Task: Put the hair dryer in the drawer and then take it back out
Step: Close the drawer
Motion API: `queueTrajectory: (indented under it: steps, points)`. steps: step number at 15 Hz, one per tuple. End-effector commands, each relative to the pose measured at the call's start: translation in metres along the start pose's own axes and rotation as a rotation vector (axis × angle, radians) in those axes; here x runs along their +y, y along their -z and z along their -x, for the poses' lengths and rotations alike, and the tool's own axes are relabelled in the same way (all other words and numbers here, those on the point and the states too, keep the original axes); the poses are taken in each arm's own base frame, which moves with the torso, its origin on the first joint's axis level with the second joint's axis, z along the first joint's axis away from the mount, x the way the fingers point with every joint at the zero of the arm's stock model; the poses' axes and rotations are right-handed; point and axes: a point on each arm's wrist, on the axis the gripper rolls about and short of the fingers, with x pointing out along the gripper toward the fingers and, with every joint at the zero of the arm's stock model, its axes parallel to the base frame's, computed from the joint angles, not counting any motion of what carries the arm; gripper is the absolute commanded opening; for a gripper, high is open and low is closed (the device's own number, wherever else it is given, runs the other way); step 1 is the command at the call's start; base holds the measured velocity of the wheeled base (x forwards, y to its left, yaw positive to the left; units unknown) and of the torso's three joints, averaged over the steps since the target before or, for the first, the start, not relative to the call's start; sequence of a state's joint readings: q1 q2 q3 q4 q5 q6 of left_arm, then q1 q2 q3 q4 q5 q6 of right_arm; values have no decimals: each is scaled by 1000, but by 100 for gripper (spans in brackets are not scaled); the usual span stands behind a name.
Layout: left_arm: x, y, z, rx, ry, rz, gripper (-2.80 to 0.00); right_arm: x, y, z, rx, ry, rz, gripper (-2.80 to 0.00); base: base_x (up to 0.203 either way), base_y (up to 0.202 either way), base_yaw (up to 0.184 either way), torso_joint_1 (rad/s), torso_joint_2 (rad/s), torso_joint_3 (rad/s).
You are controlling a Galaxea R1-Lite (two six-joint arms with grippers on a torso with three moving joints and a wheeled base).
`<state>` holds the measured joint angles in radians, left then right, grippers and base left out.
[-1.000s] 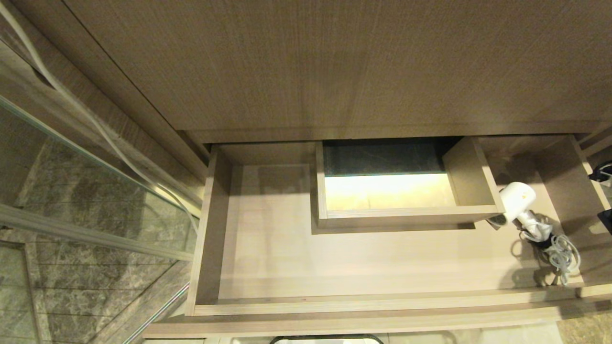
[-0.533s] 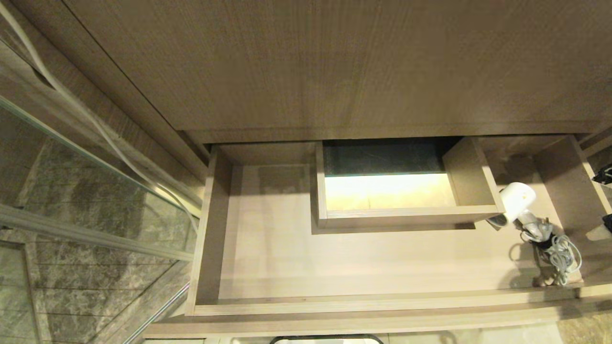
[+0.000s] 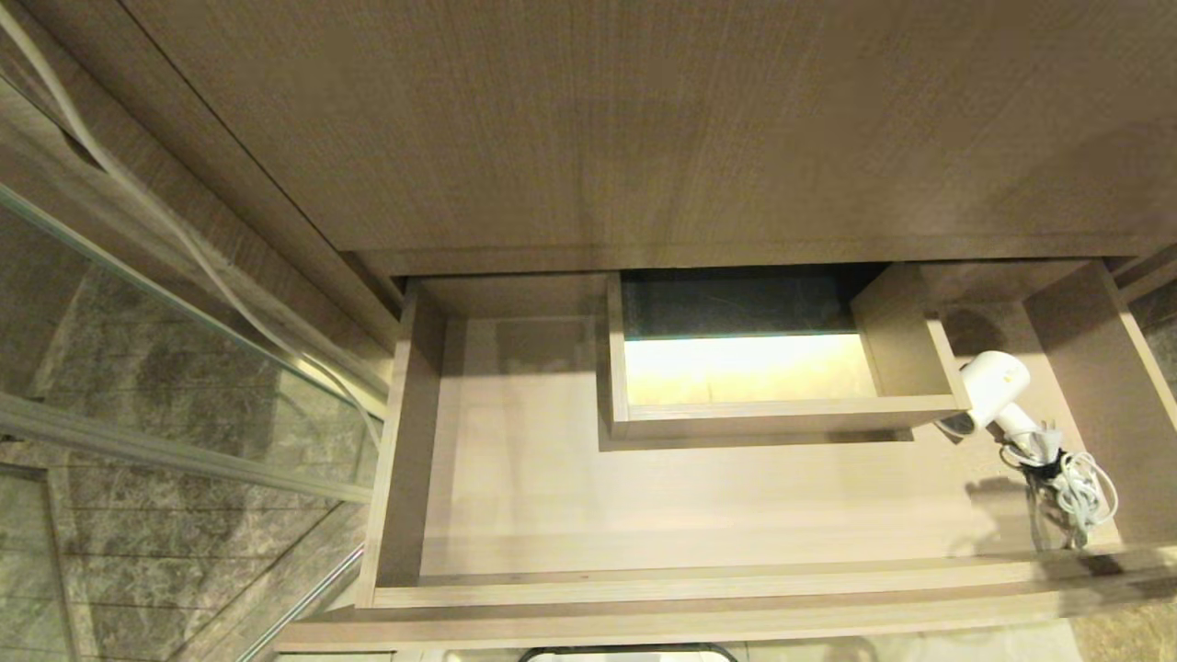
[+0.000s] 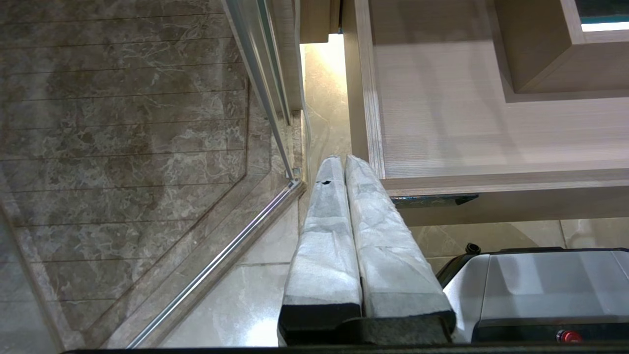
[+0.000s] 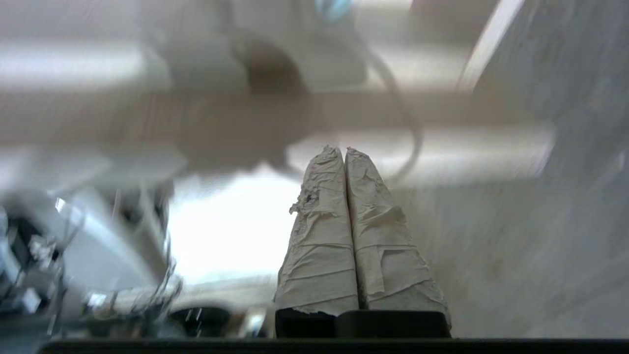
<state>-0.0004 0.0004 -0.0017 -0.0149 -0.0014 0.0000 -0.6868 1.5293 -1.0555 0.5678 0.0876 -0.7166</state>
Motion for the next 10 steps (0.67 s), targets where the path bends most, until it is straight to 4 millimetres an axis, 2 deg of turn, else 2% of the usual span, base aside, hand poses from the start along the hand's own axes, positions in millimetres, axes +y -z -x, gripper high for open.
queueTrajectory:
  steps: [1, 3, 5, 10]
  points:
    - [0, 0, 0, 0, 0, 0, -280, 33, 42, 28, 91, 45, -14, -280, 0, 0, 0, 0, 0, 0]
    - [0, 0, 0, 1, 1, 0, -280, 49, 65, 22, 225, 48, -20, -280, 0, 0, 0, 0, 0, 0]
    - [0, 0, 0, 1, 1, 0, -280, 57, 77, 10, 305, 10, -16, -280, 0, 0, 0, 0, 0, 0]
    - [0, 0, 0, 1, 0, -1, -280, 53, 75, -20, 360, -55, -10, -280, 0, 0, 0, 0, 0, 0]
